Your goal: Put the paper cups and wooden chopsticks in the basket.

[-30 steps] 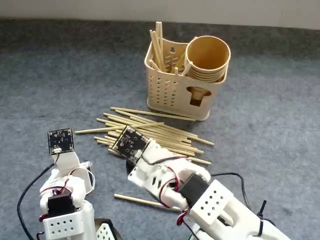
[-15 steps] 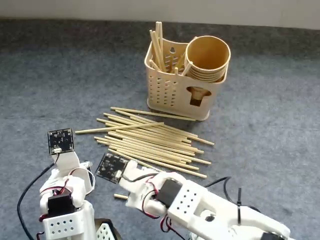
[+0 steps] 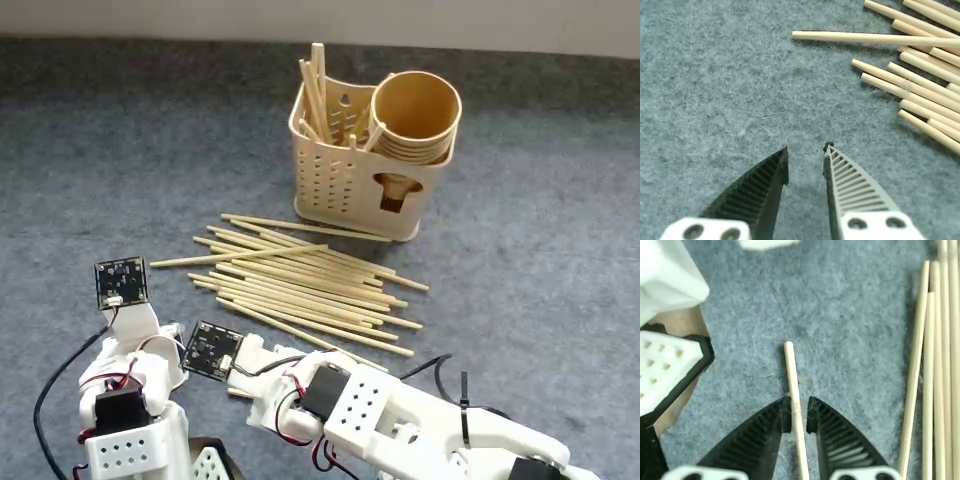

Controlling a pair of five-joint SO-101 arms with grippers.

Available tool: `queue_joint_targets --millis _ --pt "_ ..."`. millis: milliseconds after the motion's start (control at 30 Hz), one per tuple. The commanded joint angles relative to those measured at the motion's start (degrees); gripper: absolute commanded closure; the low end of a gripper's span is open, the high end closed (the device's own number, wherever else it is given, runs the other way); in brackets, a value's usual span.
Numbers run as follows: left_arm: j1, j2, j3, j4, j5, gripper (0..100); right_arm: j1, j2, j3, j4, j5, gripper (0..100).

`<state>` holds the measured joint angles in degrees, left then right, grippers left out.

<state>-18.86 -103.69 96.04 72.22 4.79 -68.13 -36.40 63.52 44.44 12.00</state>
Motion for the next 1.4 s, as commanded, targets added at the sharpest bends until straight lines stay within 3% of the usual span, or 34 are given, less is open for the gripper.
queue_joint_targets --millis 0,767,867,1100,1200,1367 --pt "-0.31 0.13 1.19 0.18 -0.09 87 -0.75 0.22 -0.57 -2.68 -0.26 92.8" --pt "-0.31 0.13 1.19 0.18 -0.09 87 -0.31 0.22 6.11 -2.42 -0.09 94.9" --pt "-0.31 0.13 1.19 0.18 -0.09 87 -0.31 0.22 6.46 -2.42 3.34 99.2" --pt "-0.31 0.13 1.19 0.18 -0.09 87 2.51 0.22 6.02 -0.04 4.92 99.2" --pt "-0.31 0.13 1.19 0.18 -0.09 87 2.95 0.13 5.85 5.32 4.92 97.5" --pt "-0.31 0.13 1.19 0.18 -0.09 87 3.03 0.22 5.93 5.32 4.92 89.7"
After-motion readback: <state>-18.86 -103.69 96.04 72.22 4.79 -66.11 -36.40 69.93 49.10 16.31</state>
